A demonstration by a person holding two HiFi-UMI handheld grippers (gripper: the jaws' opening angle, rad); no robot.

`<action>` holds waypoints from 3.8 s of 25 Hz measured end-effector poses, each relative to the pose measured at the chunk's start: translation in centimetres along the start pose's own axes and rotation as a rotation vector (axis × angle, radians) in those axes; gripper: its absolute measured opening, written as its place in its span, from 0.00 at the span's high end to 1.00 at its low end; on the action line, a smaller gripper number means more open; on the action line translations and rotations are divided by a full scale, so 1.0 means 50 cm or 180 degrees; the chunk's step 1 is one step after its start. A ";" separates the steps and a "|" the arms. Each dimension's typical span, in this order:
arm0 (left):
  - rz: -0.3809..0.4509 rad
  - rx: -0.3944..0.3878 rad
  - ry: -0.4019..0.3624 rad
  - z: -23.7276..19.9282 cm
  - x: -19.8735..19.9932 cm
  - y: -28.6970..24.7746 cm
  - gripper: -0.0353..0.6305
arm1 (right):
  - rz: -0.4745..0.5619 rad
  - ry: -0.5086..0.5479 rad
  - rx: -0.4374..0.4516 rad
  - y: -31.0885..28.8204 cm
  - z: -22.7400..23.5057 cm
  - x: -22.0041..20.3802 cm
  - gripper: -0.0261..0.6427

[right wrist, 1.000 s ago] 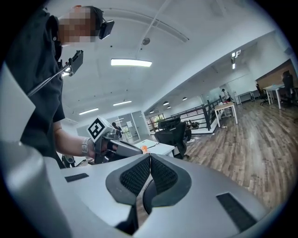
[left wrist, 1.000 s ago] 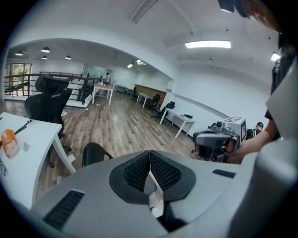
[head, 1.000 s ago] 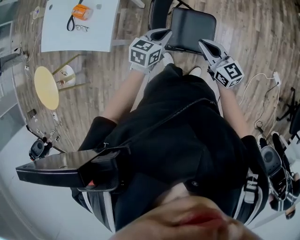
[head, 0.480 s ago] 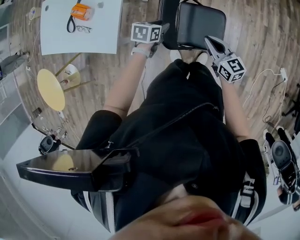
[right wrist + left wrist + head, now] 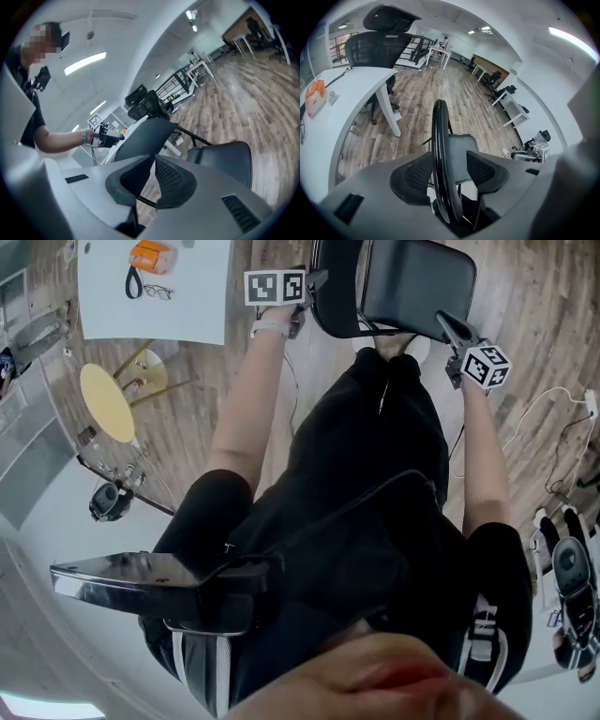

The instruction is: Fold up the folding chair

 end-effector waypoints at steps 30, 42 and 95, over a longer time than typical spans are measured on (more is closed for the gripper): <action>0.0342 0.0113 -0.0551 -0.158 -0.183 0.344 0.67 | -0.0321 -0.1064 -0.0128 -0.044 0.263 -0.348 0.52; 0.0361 -0.0177 -0.0259 -0.188 -0.186 0.351 0.80 | -0.0222 -0.1344 0.0607 -0.123 0.247 -0.374 0.52; 0.0726 0.0093 -0.0301 -0.377 -0.112 0.719 0.83 | -0.0256 -0.0395 0.2358 -0.603 -0.565 -0.009 0.81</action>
Point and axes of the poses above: the fingertips, and each gripper's own axes: y backward along the fingers, z to its right, x out of its top, the point moved 8 cm from there along y, backward along the fingers, and after that the axes turned 9 degrees about y, right-handed, at the moved point
